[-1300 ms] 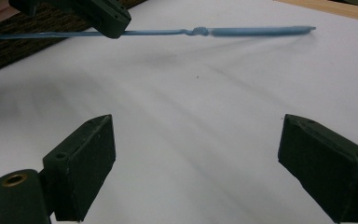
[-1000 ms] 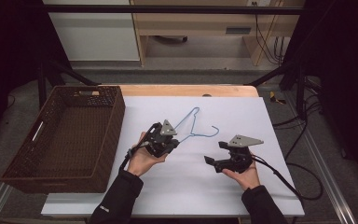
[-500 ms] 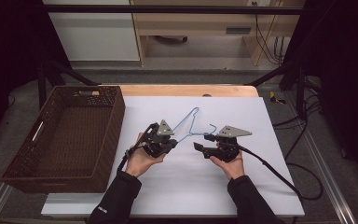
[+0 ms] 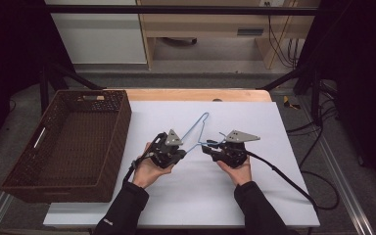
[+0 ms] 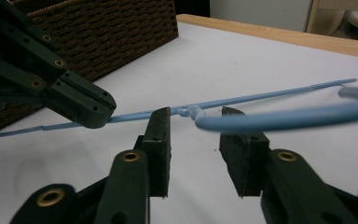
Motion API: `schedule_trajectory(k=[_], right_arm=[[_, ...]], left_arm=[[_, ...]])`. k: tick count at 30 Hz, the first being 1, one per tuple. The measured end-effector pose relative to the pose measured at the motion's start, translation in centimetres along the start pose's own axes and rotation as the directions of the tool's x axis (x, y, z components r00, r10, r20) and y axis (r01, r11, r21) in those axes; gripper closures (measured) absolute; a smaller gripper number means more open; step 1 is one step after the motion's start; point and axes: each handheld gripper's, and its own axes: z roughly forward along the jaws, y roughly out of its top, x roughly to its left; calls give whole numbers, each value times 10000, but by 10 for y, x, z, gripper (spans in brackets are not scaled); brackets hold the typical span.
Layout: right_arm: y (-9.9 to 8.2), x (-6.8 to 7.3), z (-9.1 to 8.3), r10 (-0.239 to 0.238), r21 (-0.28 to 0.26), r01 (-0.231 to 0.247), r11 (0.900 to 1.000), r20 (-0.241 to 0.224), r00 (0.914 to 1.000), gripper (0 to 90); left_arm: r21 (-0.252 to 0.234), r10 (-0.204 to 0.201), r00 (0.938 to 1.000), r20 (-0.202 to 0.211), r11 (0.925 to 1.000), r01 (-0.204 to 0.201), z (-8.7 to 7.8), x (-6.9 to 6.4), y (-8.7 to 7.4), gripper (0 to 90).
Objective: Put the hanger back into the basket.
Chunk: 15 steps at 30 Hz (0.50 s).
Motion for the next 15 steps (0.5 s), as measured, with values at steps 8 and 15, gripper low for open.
schedule_trajectory(k=[8, 15], right_arm=[[0, 1, 0, -210, 57, 210, 9998, 6, 9998, 847], [0, 2, 1, -342, 160, 342, 9993, 20, 9994, 853]], left_arm=[[90, 49, 10000, 43, 9999, -49, 4, -2, -2, 872], [164, 89, 9999, 59, 9998, -90, 7, -5, -2, 865]])
